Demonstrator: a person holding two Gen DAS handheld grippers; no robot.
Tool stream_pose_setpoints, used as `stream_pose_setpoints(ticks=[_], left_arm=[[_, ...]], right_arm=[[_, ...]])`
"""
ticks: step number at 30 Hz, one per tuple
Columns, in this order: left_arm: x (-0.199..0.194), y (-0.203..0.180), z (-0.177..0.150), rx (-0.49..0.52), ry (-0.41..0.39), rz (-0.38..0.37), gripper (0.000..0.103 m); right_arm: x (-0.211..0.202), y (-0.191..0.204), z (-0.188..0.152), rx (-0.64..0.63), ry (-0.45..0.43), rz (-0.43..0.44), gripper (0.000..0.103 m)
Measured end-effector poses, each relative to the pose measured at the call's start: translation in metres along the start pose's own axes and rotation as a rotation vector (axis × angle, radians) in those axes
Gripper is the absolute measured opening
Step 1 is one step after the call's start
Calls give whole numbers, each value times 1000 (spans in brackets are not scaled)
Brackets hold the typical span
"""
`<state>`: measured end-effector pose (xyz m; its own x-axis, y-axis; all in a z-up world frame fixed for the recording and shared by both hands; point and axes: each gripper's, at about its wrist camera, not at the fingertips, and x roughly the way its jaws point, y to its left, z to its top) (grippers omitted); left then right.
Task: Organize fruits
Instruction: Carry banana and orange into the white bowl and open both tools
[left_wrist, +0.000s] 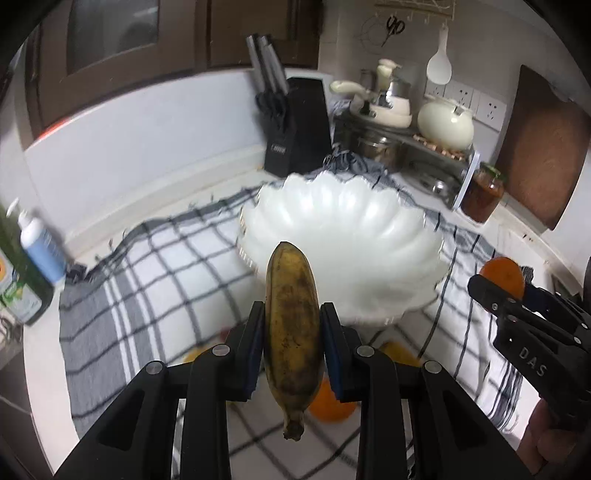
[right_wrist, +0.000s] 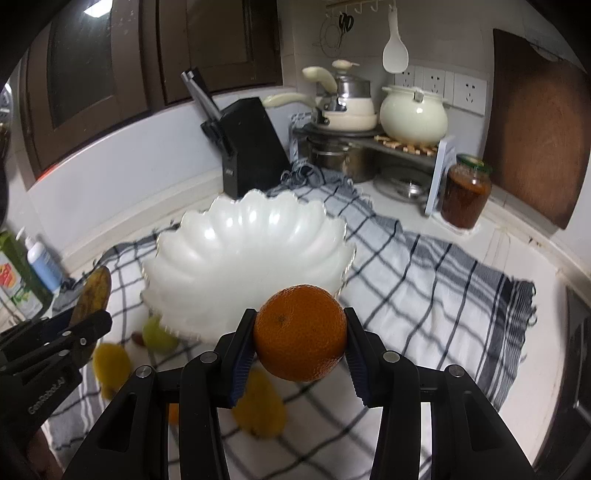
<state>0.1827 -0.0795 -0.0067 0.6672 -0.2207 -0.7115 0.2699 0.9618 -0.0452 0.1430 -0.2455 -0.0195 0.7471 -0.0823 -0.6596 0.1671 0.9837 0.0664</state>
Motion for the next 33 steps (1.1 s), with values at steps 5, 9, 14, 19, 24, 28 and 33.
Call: stream_pose_setpoints(ticks=[5,9,14,19,24,28,33], left_arm=[[15,-3,29,37,-10,-2,30],[38,0,47,39,7,8,30],[62,6,55,22,21,21,30],[84,8,54,19,60,15,30],[97,8,50,24,85,6,30],[105,7,47,27,109,13,31],[99,6,49,44,85,47,48]], right_arm=[[13,-3,24,5,-19,-23,46],[32,-4,39,5,-16,-59,46],[57,-5,45,8,22,-72,46],[81,-7,44,22,69,-72,46],[97,-9,39,24,107,-61,46],[103,-9,38,21,126,-57,46],[101,-10,38,17,114,-80,60]])
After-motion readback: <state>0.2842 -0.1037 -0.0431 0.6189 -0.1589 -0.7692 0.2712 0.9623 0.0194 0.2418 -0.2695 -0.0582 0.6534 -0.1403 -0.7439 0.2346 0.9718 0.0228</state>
